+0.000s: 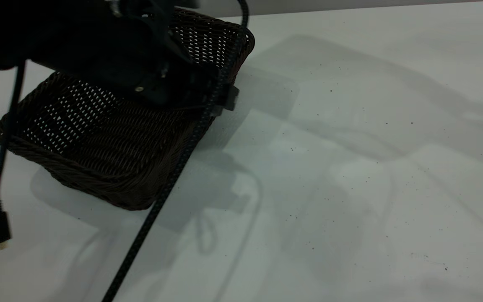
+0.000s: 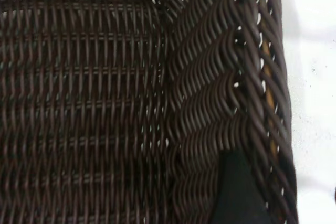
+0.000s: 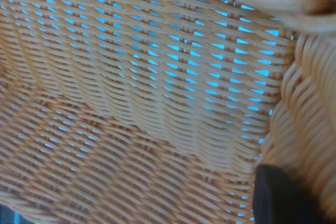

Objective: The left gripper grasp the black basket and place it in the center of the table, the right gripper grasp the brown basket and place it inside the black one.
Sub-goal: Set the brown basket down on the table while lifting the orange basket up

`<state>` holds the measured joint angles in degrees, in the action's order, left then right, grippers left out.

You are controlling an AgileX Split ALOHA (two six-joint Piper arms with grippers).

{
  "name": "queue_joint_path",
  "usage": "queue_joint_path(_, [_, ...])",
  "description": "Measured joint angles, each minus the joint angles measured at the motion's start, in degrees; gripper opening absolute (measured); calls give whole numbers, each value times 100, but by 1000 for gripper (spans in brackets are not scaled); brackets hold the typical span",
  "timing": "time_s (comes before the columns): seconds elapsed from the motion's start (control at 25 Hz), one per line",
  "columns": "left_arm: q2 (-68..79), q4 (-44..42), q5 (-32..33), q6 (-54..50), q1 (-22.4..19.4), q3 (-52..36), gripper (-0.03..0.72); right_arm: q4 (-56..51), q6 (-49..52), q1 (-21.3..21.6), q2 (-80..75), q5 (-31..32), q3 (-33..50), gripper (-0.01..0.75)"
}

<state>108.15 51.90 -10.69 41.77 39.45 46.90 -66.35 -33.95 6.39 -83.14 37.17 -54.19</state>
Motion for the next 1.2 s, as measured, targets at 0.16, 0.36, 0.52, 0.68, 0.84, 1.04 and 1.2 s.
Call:
queue_joint_path(0.16, [194, 0, -85, 0, 43, 117, 386, 65, -4, 0, 0, 15, 0, 107])
queue_joint_path(0.36, [299, 0, -213, 0, 42, 137, 386, 78, -7, 0, 0, 27, 0, 107])
queue_joint_path(0.52, [432, 28, -226, 0, 42, 141, 386, 84, -30, 0, 0, 27, 0, 107])
queue_joint_path(0.68, [628, 28, -218, 0, 42, 148, 386, 90, -30, 0, 0, 27, 0, 107])
queue_joint_path(0.84, [635, 22, -227, 8, 42, 148, 326, 95, -30, 0, 0, 27, 0, 107])
queue_joint_path(1.04, [622, 4, -165, 378, 42, 148, 108, 102, -30, 0, 0, 61, 0, 107])
queue_joint_path(1.2, [448, -16, 391, 1228, 42, 148, 110, 102, -87, 0, 0, 150, 0, 107])
